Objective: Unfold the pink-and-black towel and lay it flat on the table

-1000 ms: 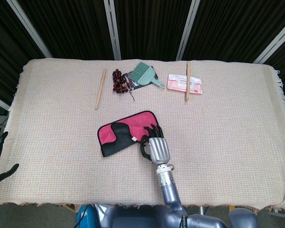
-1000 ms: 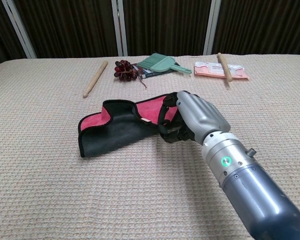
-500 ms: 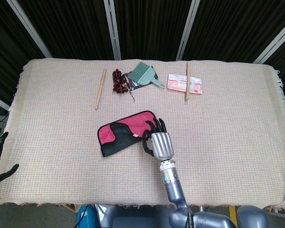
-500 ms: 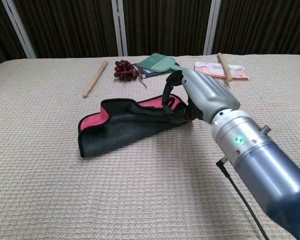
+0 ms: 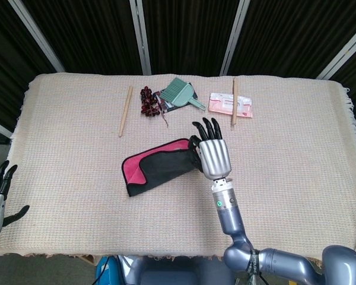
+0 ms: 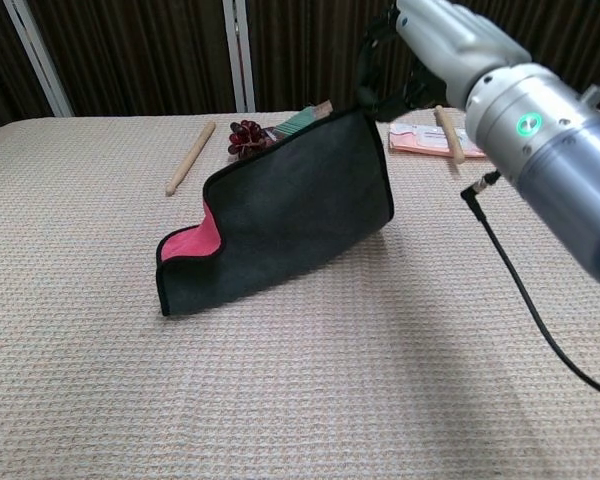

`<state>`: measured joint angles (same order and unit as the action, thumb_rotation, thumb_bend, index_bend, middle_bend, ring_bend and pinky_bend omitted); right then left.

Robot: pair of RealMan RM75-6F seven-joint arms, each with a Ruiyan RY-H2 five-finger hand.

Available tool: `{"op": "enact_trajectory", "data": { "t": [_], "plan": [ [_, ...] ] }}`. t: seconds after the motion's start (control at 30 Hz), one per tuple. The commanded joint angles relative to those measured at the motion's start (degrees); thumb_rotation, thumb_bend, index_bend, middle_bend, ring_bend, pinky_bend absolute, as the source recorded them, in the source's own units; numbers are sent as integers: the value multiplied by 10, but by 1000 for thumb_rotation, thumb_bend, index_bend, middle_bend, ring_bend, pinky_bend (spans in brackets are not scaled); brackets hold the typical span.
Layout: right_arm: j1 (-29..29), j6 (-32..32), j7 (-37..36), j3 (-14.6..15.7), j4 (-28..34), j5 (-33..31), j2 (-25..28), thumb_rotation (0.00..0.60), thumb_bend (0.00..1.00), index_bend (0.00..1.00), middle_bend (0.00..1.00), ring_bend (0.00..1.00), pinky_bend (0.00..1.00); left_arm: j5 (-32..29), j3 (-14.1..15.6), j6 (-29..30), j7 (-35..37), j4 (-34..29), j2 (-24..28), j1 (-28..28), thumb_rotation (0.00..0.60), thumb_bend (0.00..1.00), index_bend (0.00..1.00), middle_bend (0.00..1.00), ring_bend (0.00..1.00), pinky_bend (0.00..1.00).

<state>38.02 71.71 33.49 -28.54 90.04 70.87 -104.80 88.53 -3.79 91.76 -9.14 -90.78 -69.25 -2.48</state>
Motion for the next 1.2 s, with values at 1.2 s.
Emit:
{"op": "enact_trajectory", "data": {
  "t": [1.2],
  "plan": [
    [169,20,126,-100,13,-146,114,600,513,587,213,87,0,-218,-184,-176,-25,-55,-166,-216,600,120,167,27,0,0]
  ]
}}
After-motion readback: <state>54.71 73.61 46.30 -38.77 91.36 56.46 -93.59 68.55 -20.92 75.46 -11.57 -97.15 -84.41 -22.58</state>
